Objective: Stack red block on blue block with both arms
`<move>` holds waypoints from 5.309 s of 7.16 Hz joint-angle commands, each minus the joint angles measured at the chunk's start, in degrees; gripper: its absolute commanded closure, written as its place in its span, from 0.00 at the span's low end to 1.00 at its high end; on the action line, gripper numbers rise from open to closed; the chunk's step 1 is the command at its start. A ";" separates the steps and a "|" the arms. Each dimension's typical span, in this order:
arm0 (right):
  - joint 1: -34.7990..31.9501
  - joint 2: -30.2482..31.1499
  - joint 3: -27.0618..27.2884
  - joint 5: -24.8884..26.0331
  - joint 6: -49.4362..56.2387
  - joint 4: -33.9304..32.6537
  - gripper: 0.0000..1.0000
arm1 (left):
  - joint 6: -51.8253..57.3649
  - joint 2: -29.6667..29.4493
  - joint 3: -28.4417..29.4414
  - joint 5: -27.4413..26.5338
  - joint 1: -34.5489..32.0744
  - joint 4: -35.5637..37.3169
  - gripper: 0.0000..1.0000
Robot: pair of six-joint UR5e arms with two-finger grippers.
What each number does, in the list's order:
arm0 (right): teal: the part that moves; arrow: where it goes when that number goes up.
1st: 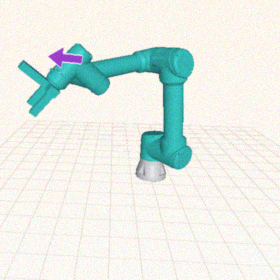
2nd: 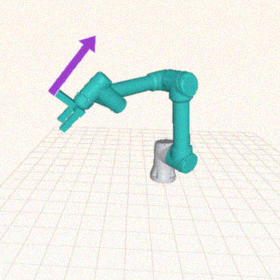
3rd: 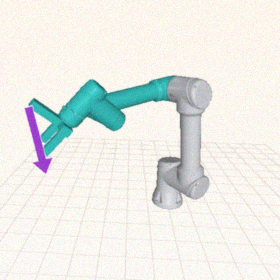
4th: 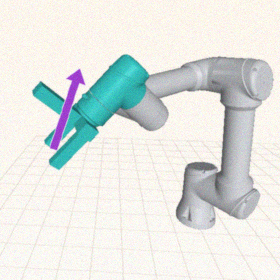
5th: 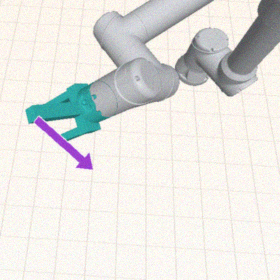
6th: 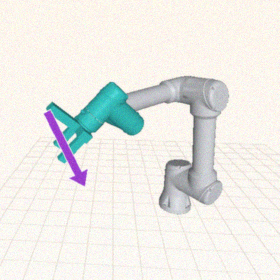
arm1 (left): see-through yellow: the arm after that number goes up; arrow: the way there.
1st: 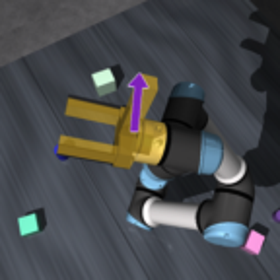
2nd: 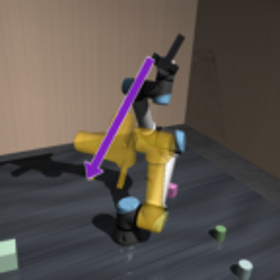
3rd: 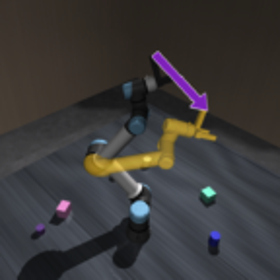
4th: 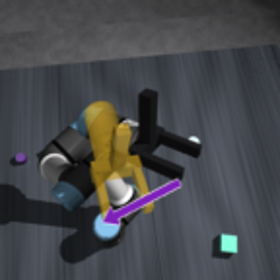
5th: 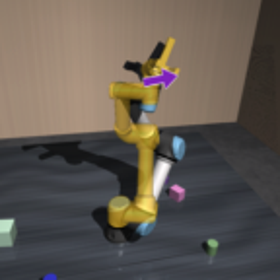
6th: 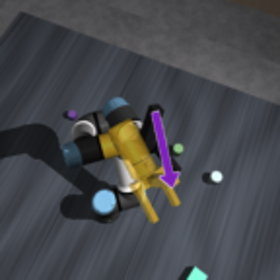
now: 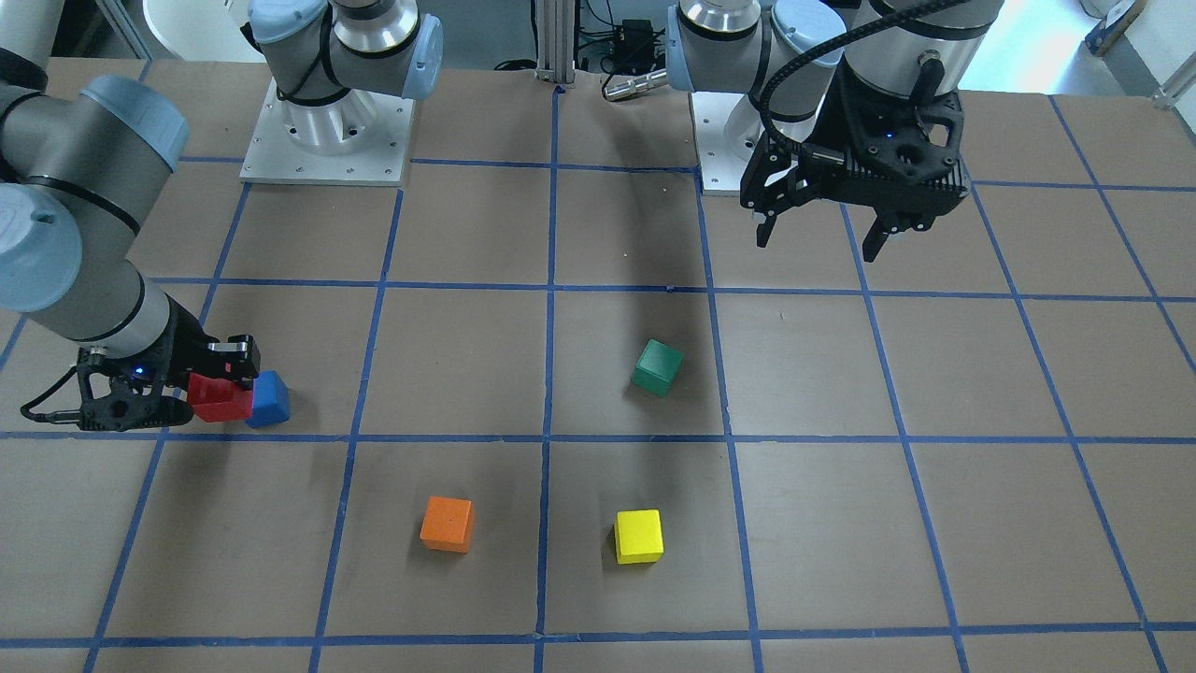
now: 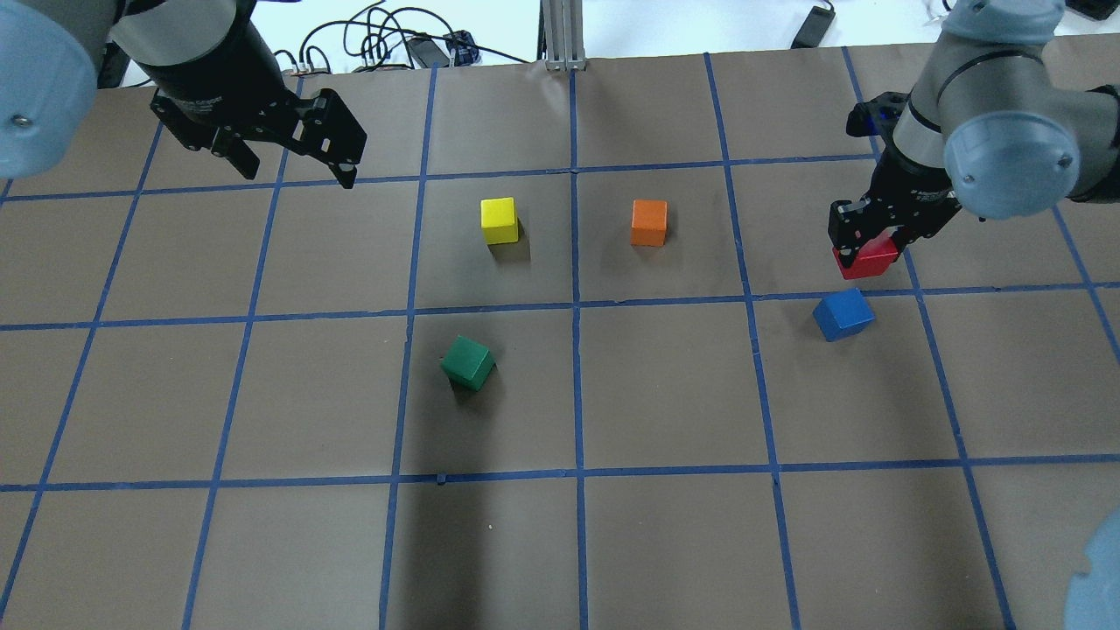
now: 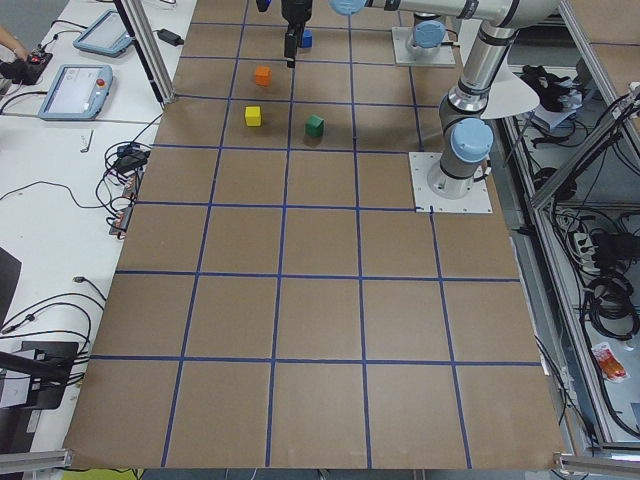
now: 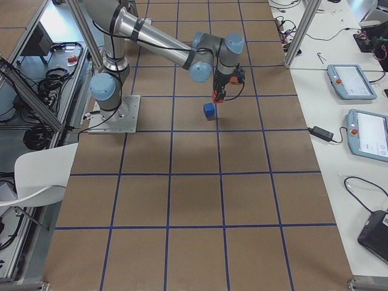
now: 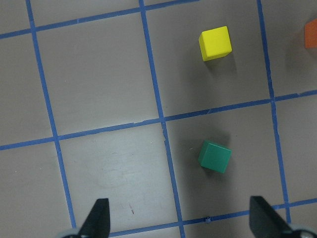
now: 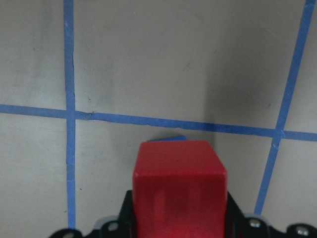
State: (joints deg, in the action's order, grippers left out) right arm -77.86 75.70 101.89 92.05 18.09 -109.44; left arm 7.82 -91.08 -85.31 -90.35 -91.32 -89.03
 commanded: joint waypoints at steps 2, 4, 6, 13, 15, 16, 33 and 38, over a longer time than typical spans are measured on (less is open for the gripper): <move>0.43 0.33 2.96 -0.03 0.46 -1.65 1.00 | 0.00 0.12 -0.03 0.00 0.00 0.00 0.00; 0.43 0.33 3.92 -0.21 2.47 -3.74 1.00 | 0.00 0.03 -0.03 0.00 0.00 0.00 0.00; 0.86 0.33 4.98 -0.12 4.57 -4.63 1.00 | 0.00 0.12 -0.12 0.00 0.00 0.00 0.00; 2.71 1.30 8.14 -1.26 7.93 -6.75 1.00 | 0.00 0.03 -0.03 0.09 0.00 0.00 0.00; 2.54 1.21 8.15 -1.17 8.19 -8.76 1.00 | 0.00 0.12 -0.03 0.09 0.00 0.00 0.00; 2.54 1.12 8.15 -1.17 8.11 -8.77 0.98 | 0.00 0.12 -0.03 0.09 0.00 0.00 0.00; 2.27 6.20 1.34 -1.96 7.23 3.46 0.00 | 0.00 0.21 -0.12 0.09 0.00 0.09 0.00; -10.87 11.05 -11.98 -2.92 -11.28 19.80 0.00 | 0.00 0.38 -0.12 0.09 0.00 0.09 0.00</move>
State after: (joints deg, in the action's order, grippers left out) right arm -83.79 86.16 91.10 89.88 11.74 -90.15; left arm 7.82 -90.79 -85.41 -90.26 -91.32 -88.95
